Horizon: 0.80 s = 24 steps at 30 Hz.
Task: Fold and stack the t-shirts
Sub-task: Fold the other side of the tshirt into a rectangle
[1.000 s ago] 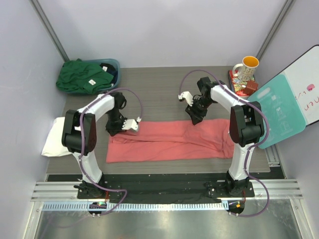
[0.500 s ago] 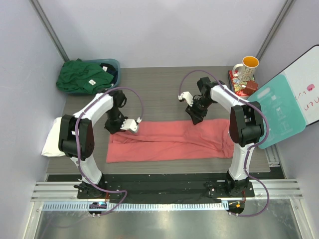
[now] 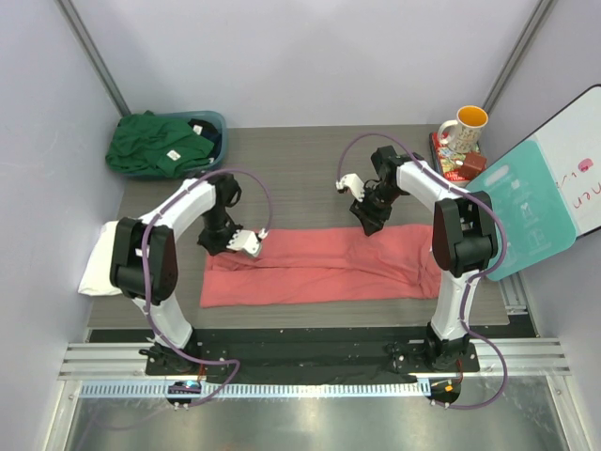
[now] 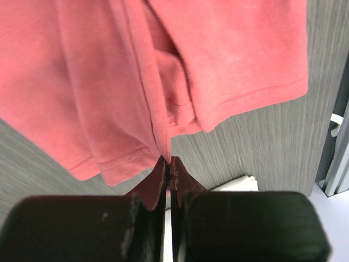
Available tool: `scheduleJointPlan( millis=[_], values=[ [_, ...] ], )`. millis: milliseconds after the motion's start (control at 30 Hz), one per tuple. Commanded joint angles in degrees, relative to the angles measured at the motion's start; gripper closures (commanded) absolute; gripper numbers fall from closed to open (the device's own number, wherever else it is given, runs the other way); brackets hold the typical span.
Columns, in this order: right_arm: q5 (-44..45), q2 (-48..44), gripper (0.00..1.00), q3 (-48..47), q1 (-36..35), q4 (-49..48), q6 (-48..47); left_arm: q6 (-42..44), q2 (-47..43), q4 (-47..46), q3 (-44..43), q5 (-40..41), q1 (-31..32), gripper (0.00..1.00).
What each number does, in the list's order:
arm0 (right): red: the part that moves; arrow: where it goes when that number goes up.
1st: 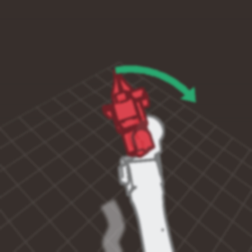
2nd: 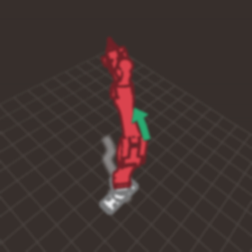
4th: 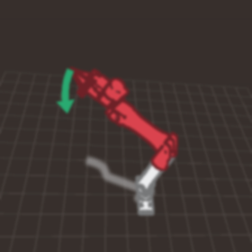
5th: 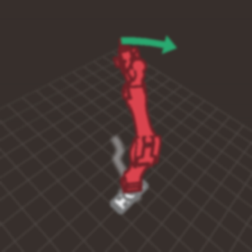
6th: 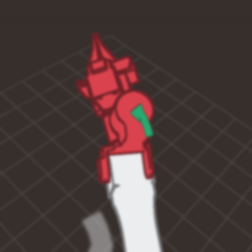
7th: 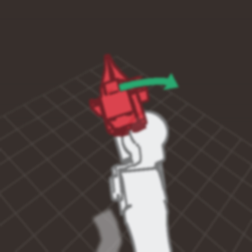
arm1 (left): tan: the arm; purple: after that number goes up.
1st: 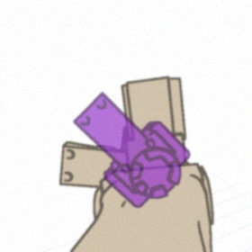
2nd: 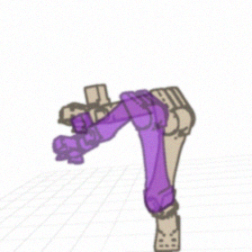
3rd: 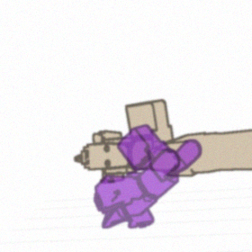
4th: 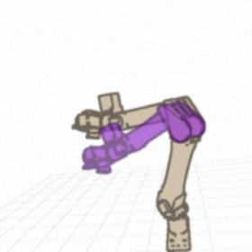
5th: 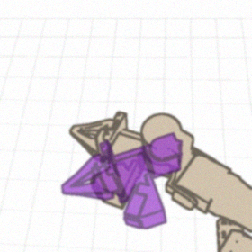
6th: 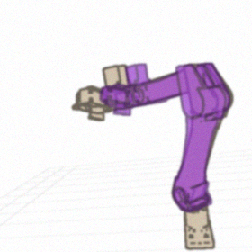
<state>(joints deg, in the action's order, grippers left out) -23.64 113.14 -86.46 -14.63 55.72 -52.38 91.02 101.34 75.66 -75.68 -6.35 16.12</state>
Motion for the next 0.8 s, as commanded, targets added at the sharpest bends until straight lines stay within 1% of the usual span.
scheduleJointPlan(
  millis=[0, 200, 333, 367, 400, 433, 467, 567, 600, 700, 767],
  values=[
    [-0.1, -2.0, 0.52, -1.1, -0.4, -0.4, -0.5, 2.4, -3.5, 19.6, 1.2, 1.6, 0.3, 1.00],
    [0.1, -1.4, 0.52, -1.3, -0.7, -0.4, -0.6, 3.7, -4.4, 19.6, 2.6, 2.8, 0.6, 1.00],
    [0.2, -1.3, 0.52, -1.3, -0.7, -0.5, -0.8, 3.5, -4.7, 19.6, 4.0, 2.4, 2.2, 1.00],
    [0.2, -1.3, 0.52, -1.2, -0.7, -0.4, -0.9, 3.5, -4.7, 19.6, 4.7, 2.4, 2.6, 0.98],
    [0.1, -1.3, 0.52, -1.0, -0.7, -0.4, -1.0, 3.4, -4.8, 19.6, 5.1, 2.2, 2.9, 0.91],
    [0.1, -1.2, 0.52, -0.9, -0.7, -0.4, -1.1, 3.3, -4.9, 19.6, 6.1, 1.9, 4.0, 0.87],
    [0.0, -1.0, 0.52, -0.9, -0.8, -0.4, -1.1, 3.2, -5.0, 19.5, 6.8, 1.8, 4.5, 0.78],
    [-0.4, 0.0, 0.50, -1.1, -0.8, -0.5, -1.4, 3.1, -5.4, 19.6, 9.3, 0.7, 7.0, 0.66],
    [-0.3, 0.5, 0.50, -1.5, -0.8, -0.6, -1.4, 2.9, -5.5, 19.6, 9.9, 0.6, 8.1, 0.65],
    [-1.0, 1.2, 0.47, -2.7, -0.7, -0.6, -1.4, 1.1, -4.7, 19.5, 9.4, -0.1, 8.7, 0.62],
    [-2.3, 1.2, 0.44, -3.5, -0.9, 0.4, -1.8, -1.0, -3.8, 18.0, 7.5, 2.0, 8.5, 0.62]
  ],
)
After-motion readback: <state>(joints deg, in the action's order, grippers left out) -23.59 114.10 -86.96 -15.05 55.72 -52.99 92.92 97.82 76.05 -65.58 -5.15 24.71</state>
